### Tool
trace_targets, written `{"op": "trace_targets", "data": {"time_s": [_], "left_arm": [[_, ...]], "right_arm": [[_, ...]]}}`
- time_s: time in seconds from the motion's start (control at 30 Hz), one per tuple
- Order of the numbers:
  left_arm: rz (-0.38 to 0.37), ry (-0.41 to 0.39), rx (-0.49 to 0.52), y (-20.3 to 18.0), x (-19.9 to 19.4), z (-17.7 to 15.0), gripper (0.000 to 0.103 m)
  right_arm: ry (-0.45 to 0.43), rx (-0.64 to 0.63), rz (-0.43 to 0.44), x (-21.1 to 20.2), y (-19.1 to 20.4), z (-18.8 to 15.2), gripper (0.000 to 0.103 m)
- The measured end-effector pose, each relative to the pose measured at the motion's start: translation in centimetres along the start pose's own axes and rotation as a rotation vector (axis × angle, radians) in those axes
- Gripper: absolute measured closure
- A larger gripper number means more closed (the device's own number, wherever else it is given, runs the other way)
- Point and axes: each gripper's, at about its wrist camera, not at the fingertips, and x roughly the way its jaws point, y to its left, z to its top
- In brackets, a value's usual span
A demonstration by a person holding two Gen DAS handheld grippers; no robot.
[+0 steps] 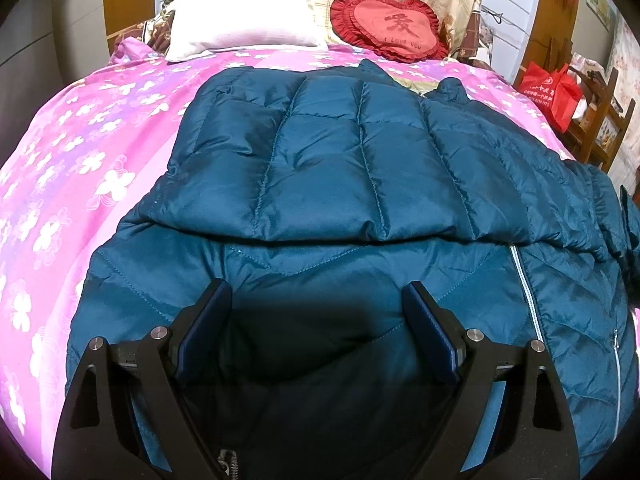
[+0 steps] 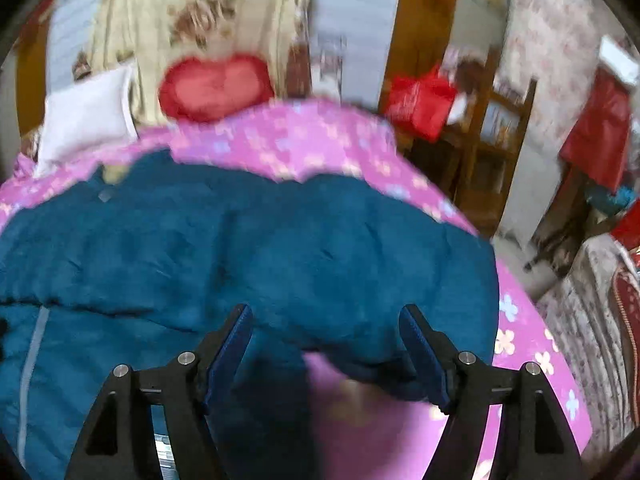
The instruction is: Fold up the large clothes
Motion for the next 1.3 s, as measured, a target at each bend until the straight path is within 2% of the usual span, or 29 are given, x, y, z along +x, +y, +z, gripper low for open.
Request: {"op": "trace_targets", "data": {"time_s": [0.07, 0.1, 0.13, 0.23, 0.27, 0.3, 0.37, 0.4, 0.53, 0.63, 0.67, 0.7, 0.73, 0.9, 1.0, 1.07, 1.1, 1.13, 1.23, 1.3], "left_arm": [[0.001, 0.0, 0.0, 0.0, 0.0, 0.0, 0.015], [0.0, 0.0, -0.002, 0.0, 0.0, 0.0, 0.015], [0.0, 0.0, -0.002, -0.1, 0.0, 0.0, 0.015], [0.0, 0.0, -0.002, 0.0, 0.0, 0.0, 0.015], [-0.001, 0.0, -0.002, 0.0, 0.0, 0.0, 0.015], [-0.001, 0.0, -0.002, 0.0, 0.0, 0.0, 0.015], [0.0, 0.0, -0.002, 0.0, 0.0, 0.0, 0.015], [0.0, 0.0, -0.002, 0.0, 0.0, 0.0, 0.015], [-0.001, -0.001, -0.003, 0.0, 0.0, 0.0, 0.015], [-0.001, 0.0, -0.002, 0.0, 0.0, 0.0, 0.015], [-0.002, 0.0, -0.002, 0.0, 0.0, 0.0, 0.015], [-0.002, 0.0, -0.002, 0.0, 0.0, 0.0, 0.015], [-0.002, -0.001, -0.002, 0.0, 0.0, 0.0, 0.015], [-0.005, -0.001, -0.006, 0.1, 0.0, 0.0, 0.015], [-0.006, -0.002, -0.01, 0.1, 0.0, 0.0, 0.015], [-0.008, -0.002, -0.012, 0.1, 0.0, 0.0, 0.015], [-0.009, -0.003, -0.014, 0.1, -0.1, 0.0, 0.015], [-0.01, -0.003, -0.015, 0.1, -0.1, 0.0, 0.015], [-0.016, -0.006, -0.022, 0.2, -0.1, 0.0, 0.015], [-0.022, -0.008, -0.028, 0.2, -0.2, 0.0, 0.015]], "right_arm": [[0.043, 0.048, 0.048, 2.2, -2.6, 0.0, 0.028], [0.062, 0.085, 0.086, 3.3, -3.7, -0.3, 0.021], [0.095, 0.116, 0.117, 4.5, -4.5, -0.7, 0.019], [0.124, 0.147, 0.134, 6.4, -5.2, -1.8, 0.016], [0.117, 0.163, 0.139, 6.5, -5.3, -1.7, 0.02], [0.104, 0.184, 0.158, 6.4, -5.5, -1.7, 0.041], [0.07, 0.245, 0.225, 5.5, -6.1, -1.7, 0.066], [0.048, 0.248, 0.235, 4.9, -6.2, -1.4, 0.074], [-0.063, 0.169, 0.242, 1.2, -4.4, 0.5, 0.085], [-0.142, 0.15, 0.348, -2.5, -2.1, 2.3, 0.085], [-0.154, 0.144, 0.397, -3.2, -1.3, 2.8, 0.085], [-0.16, 0.128, 0.482, -4.2, 0.2, 3.5, 0.085], [-0.162, 0.116, 0.516, -4.8, 1.6, 3.8, 0.085], [-0.118, 0.065, 0.724, -5.9, 11.2, 4.0, 0.084], [-0.09, 0.06, 0.809, -4.6, 17.0, 3.3, 0.083], [-0.096, 0.056, 0.858, -4.4, 19.8, 2.3, 0.076], [-0.092, 0.037, 0.865, -4.2, 21.3, 1.9, 0.06], [-0.085, 0.021, 0.851, -4.5, 21.9, 1.4, 0.053], [-0.069, 0.004, 0.821, -4.9, 23.0, 0.9, 0.053], [-0.102, -0.006, 0.803, -6.6, 21.7, 0.1, 0.05]]}}
